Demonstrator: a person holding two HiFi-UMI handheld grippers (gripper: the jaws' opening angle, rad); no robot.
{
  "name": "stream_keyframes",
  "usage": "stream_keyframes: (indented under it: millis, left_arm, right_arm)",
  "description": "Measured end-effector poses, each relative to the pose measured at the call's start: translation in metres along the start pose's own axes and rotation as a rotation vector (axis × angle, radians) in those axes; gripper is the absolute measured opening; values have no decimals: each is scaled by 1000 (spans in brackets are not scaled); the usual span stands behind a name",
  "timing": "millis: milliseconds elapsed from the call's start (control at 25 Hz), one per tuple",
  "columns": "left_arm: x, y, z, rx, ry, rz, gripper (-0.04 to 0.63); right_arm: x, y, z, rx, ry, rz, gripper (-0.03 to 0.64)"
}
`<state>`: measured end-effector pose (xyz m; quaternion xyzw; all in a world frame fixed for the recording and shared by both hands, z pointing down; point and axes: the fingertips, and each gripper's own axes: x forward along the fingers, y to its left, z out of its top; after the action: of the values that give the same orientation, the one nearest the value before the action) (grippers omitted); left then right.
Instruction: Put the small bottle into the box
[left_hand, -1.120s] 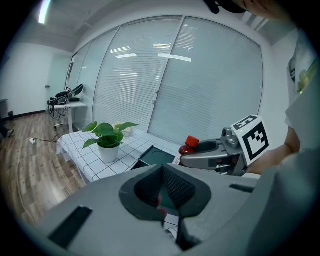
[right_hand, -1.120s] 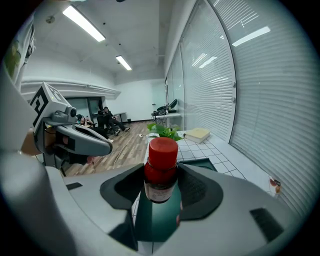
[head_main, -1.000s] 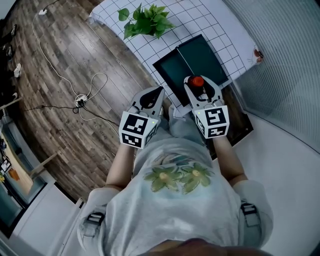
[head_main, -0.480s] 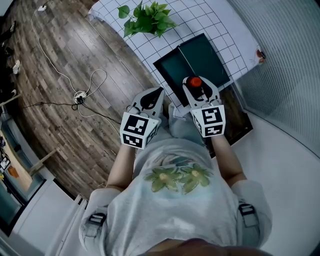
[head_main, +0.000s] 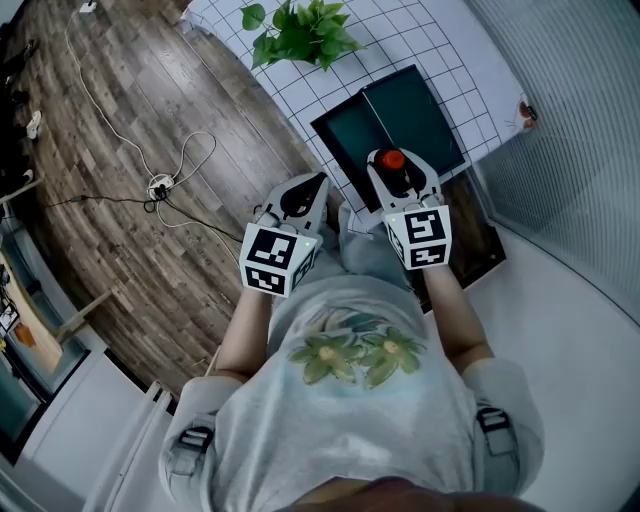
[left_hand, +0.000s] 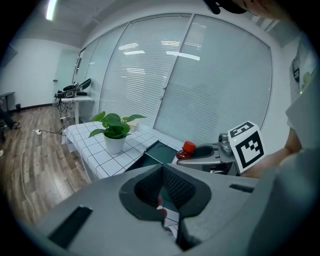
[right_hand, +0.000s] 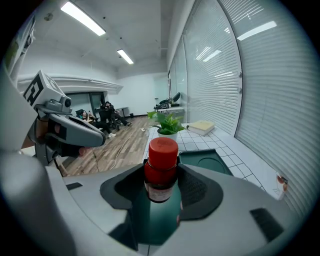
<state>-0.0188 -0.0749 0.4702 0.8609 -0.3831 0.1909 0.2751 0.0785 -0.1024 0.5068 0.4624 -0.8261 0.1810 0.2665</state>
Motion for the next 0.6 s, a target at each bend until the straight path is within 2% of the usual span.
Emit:
stream_keyframes:
  millis: [600]
  left_arm:
    - [0, 9, -2, -25, 4, 20, 8]
  right_arm:
    - [19, 5, -9, -18, 38, 23, 209]
